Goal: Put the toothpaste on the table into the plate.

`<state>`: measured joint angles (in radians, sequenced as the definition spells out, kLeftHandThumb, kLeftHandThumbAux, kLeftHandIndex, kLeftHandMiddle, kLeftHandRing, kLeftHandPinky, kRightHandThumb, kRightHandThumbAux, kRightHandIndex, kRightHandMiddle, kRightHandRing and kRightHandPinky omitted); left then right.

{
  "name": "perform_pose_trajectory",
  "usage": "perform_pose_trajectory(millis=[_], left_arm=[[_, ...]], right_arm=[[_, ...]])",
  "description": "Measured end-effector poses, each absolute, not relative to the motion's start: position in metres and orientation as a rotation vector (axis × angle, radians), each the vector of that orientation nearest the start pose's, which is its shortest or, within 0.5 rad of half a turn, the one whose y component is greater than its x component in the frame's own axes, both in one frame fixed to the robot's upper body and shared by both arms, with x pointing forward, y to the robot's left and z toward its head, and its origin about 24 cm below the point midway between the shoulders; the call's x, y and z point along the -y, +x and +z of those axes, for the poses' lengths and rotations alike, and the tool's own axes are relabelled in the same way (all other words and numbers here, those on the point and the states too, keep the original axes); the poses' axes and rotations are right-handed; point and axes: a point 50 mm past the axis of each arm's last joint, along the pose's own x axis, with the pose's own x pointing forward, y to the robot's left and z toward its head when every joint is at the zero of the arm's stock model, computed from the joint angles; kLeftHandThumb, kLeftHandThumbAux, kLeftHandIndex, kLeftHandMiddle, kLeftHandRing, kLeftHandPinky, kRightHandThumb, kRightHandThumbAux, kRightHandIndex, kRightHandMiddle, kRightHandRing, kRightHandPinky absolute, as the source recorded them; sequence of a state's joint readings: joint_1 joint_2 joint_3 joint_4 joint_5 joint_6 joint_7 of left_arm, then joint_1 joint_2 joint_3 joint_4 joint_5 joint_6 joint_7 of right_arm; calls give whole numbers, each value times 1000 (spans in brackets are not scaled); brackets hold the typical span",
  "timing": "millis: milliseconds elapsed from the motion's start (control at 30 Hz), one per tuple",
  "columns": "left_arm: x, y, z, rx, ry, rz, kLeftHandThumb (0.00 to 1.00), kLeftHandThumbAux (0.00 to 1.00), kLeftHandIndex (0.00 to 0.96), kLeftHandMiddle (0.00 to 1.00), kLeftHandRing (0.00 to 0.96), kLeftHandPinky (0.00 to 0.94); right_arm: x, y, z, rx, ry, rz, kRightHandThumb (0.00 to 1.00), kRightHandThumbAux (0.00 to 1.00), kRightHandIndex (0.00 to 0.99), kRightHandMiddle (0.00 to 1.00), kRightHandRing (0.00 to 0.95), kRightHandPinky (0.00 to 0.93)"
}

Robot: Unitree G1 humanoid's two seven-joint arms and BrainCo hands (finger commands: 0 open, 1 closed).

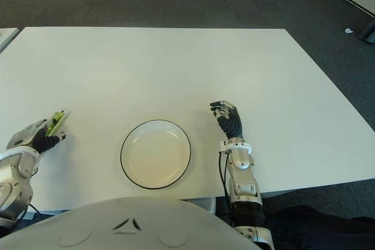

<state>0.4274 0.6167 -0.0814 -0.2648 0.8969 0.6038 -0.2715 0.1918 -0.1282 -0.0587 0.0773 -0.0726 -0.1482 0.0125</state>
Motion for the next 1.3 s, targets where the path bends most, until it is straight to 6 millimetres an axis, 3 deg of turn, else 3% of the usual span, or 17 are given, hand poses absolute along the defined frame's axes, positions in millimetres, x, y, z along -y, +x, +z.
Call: perform_pose_trajectory(millis=[67, 200, 367, 767, 1300], left_arm=[[-285, 149, 18, -784, 1387, 39, 613, 344, 214, 248, 234, 309], [-283, 149, 13, -737, 1358, 203, 686, 359, 332, 463, 464, 515], [-281, 150, 10, -702, 1348, 318, 737, 374, 399, 585, 593, 616], [-282, 152, 2, -622, 1321, 428, 797, 429, 456, 704, 711, 696], [-284, 151, -2, -582, 1297, 439, 790, 439, 444, 718, 727, 690]], right_arm=[[199, 207, 0, -118, -207, -67, 686, 732, 416, 386, 367, 382], [199, 207, 0, -118, -207, -64, 688, 732, 418, 387, 366, 381], [199, 207, 0, -117, -207, -65, 690, 731, 420, 388, 365, 376], [200, 207, 1, -112, -213, -62, 687, 732, 416, 384, 373, 399], [200, 207, 1, -113, -211, -56, 690, 731, 418, 392, 375, 398]])
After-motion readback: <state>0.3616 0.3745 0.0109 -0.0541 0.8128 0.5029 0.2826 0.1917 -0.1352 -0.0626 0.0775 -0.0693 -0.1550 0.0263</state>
